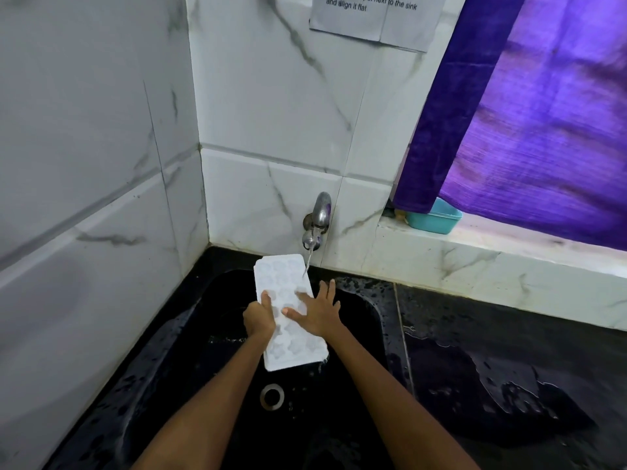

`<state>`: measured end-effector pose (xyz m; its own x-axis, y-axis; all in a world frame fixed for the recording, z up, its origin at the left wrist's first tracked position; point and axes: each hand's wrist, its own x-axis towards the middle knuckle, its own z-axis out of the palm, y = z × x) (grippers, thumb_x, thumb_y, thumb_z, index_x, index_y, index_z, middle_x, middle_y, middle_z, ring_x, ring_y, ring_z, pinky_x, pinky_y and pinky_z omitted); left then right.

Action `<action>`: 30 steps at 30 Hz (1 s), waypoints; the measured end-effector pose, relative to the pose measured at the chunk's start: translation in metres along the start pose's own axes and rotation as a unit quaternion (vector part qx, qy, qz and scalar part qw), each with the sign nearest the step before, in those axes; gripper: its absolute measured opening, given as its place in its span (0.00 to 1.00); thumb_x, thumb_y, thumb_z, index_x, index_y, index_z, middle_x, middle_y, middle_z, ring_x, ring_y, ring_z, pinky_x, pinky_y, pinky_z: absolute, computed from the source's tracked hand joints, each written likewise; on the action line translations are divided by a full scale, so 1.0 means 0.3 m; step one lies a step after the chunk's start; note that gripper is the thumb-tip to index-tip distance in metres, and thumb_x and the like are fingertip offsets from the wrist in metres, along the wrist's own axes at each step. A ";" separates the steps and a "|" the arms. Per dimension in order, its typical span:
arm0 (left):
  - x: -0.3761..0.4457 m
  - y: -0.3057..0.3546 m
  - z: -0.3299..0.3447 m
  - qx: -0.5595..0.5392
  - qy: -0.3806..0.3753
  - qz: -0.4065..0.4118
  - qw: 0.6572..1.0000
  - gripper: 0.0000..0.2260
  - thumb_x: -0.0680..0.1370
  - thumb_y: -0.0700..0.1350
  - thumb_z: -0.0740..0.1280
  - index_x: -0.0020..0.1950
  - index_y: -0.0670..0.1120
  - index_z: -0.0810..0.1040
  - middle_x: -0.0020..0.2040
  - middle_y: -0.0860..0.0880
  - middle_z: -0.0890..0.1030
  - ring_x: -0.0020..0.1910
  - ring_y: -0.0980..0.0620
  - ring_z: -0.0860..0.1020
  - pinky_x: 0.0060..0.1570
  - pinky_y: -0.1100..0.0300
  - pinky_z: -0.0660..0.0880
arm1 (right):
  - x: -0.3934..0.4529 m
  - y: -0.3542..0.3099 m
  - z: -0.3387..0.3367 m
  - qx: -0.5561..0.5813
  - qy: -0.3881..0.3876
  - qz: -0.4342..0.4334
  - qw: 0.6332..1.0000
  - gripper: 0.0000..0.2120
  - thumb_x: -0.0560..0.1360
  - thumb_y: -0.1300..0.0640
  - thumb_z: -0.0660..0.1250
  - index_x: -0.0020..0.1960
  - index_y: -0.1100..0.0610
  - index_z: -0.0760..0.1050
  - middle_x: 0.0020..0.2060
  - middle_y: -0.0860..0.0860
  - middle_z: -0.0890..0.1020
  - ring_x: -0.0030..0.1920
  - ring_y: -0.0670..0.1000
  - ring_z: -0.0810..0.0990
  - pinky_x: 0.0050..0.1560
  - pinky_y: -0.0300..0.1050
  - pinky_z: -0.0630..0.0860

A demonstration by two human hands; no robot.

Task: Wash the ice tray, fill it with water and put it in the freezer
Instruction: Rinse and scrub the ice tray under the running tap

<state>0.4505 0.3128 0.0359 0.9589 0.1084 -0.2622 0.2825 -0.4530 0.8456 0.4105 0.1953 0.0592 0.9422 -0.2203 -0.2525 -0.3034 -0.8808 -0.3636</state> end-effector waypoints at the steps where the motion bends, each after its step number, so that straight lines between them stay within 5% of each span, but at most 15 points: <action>1: 0.005 -0.010 -0.008 0.016 0.000 0.003 1.000 0.26 0.83 0.51 0.53 0.53 0.27 0.77 0.53 0.31 0.80 0.54 0.34 0.79 0.52 0.50 0.74 | 0.001 0.013 -0.003 -0.004 -0.008 -0.007 1.000 0.32 0.72 0.32 0.58 0.72 0.47 0.63 0.75 0.63 0.43 0.73 0.61 0.30 0.69 0.70 0.42; 7: 0.006 -0.018 -0.008 0.023 -0.002 0.006 1.000 0.26 0.83 0.50 0.53 0.52 0.27 0.77 0.53 0.31 0.80 0.54 0.35 0.79 0.52 0.50 0.74 | 0.007 0.000 0.021 -0.039 0.005 -0.019 0.999 0.34 0.72 0.32 0.57 0.72 0.48 0.61 0.76 0.62 0.45 0.74 0.62 0.33 0.68 0.72 0.44; 11: 0.016 -0.014 -0.024 0.044 -0.004 0.027 0.999 0.26 0.83 0.50 0.54 0.52 0.27 0.77 0.52 0.31 0.80 0.54 0.35 0.79 0.51 0.50 0.74 | 0.019 0.003 -0.026 -0.051 0.000 0.003 0.999 0.29 0.73 0.32 0.57 0.67 0.47 0.69 0.75 0.62 0.50 0.75 0.62 0.35 0.69 0.71 0.43; 16: 0.025 -0.003 -0.017 0.013 -0.001 0.007 1.000 0.26 0.83 0.50 0.53 0.52 0.27 0.77 0.53 0.31 0.80 0.53 0.35 0.79 0.52 0.49 0.74 | 0.027 -0.017 -0.020 -0.042 -0.030 -0.018 0.999 0.34 0.72 0.32 0.58 0.73 0.47 0.61 0.76 0.62 0.45 0.74 0.62 0.33 0.68 0.72 0.43; 30: 0.020 -0.020 -0.008 0.032 -0.010 0.026 0.999 0.26 0.83 0.50 0.53 0.52 0.27 0.77 0.53 0.31 0.80 0.54 0.35 0.78 0.52 0.50 0.73 | 0.031 -0.003 -0.026 -0.082 -0.011 -0.011 0.997 0.30 0.75 0.33 0.52 0.70 0.50 0.65 0.75 0.63 0.51 0.75 0.62 0.37 0.68 0.71 0.44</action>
<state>0.4547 0.3181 0.0304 0.9715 0.0651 -0.2279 0.2285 -0.5129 0.8275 0.4205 0.1907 0.0642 0.9444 -0.1932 -0.2660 -0.2541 -0.9423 -0.2179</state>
